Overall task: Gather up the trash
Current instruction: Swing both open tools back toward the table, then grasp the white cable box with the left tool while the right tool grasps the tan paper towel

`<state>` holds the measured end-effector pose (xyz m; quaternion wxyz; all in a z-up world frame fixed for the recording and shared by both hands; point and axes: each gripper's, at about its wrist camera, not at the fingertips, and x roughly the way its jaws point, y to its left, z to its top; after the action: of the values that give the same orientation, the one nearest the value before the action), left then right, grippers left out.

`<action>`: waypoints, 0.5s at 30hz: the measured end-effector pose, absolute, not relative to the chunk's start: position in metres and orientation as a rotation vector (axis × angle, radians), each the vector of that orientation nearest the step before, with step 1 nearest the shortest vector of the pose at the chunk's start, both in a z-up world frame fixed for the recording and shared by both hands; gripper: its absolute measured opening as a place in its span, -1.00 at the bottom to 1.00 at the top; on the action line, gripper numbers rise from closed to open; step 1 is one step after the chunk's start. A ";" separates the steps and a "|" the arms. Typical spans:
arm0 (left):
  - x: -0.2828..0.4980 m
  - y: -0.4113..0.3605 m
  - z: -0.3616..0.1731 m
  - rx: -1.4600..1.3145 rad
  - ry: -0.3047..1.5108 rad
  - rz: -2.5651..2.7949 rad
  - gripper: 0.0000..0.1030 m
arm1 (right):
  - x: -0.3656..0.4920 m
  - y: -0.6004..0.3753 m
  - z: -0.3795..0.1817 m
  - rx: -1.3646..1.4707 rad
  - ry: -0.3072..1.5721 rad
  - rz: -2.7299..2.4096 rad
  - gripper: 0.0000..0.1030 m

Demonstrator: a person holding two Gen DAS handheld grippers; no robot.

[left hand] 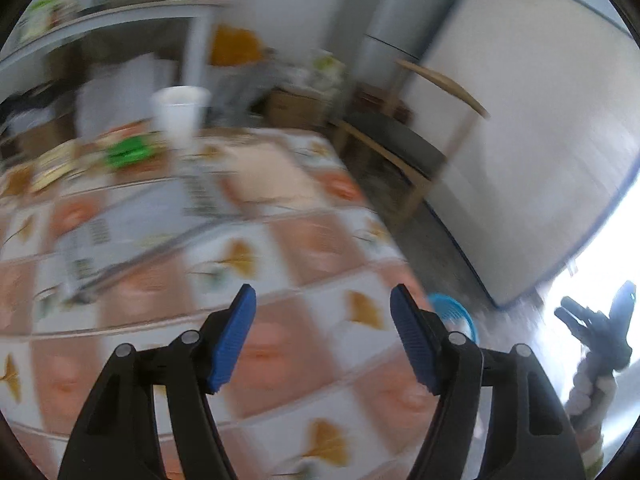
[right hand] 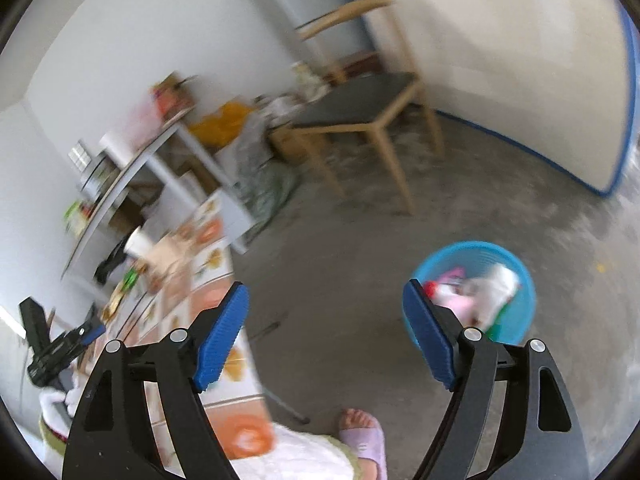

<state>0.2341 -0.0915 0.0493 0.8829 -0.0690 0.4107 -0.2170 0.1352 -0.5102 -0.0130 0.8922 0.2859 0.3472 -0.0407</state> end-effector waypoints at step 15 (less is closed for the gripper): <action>0.375 0.025 0.026 -0.147 0.871 -0.264 0.33 | 0.326 -0.326 0.011 0.297 0.886 0.287 0.66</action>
<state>0.3750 0.0253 0.0264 0.8956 -0.0707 0.4203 -0.1273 0.3257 -0.3255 0.0107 0.8829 0.1425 0.4256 0.1380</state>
